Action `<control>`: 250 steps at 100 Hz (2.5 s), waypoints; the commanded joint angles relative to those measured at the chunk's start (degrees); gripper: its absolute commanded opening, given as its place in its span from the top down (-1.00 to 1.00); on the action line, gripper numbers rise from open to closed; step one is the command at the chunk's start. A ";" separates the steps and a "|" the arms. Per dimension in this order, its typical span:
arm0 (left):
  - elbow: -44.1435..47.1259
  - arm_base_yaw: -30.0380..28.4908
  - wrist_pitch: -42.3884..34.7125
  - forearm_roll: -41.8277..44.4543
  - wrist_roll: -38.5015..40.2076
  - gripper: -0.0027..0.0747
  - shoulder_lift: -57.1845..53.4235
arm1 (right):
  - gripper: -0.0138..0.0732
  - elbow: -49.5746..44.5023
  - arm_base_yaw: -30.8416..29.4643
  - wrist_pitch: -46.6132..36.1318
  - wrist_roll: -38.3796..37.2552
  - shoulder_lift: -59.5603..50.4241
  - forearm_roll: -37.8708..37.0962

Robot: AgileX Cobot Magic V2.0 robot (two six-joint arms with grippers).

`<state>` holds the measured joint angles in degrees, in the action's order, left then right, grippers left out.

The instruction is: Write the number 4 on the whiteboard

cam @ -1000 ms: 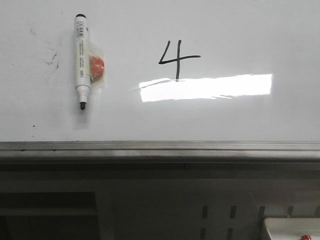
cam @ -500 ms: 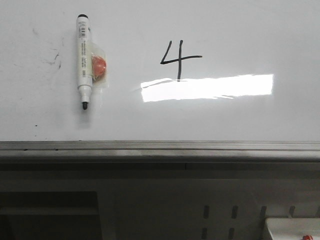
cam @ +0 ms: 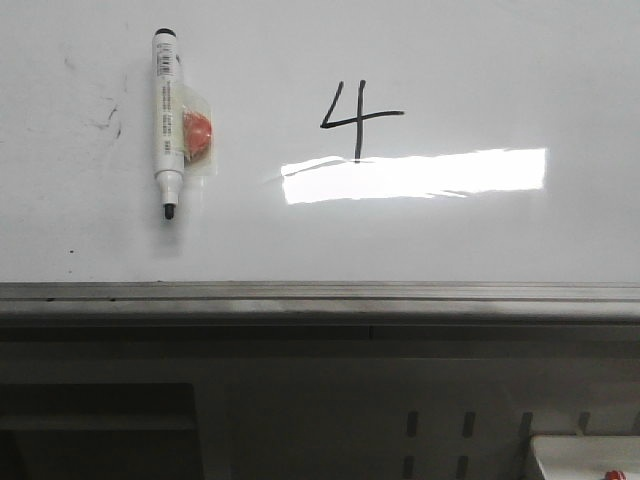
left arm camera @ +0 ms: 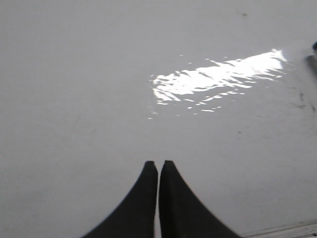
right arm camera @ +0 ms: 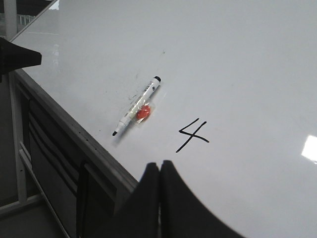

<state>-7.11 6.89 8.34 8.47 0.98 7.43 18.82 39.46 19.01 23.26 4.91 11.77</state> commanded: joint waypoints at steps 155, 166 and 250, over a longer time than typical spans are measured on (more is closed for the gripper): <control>9.34 -10.42 9.99 -3.09 12.04 0.98 -9.20 | 0.83 1.51 -0.34 -5.46 0.32 0.58 -0.29; 9.34 -10.42 9.99 -3.09 12.04 0.98 -9.20 | 0.83 1.43 -2.34 -6.01 -7.98 0.58 -7.21; 9.34 -10.42 9.99 -3.09 12.04 0.98 -9.20 | 0.83 -20.74 -43.03 -10.13 -23.26 -6.39 -12.79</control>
<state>0.22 -3.46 20.24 5.48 12.56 -0.36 -0.64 -2.89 8.68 0.00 -0.20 -1.02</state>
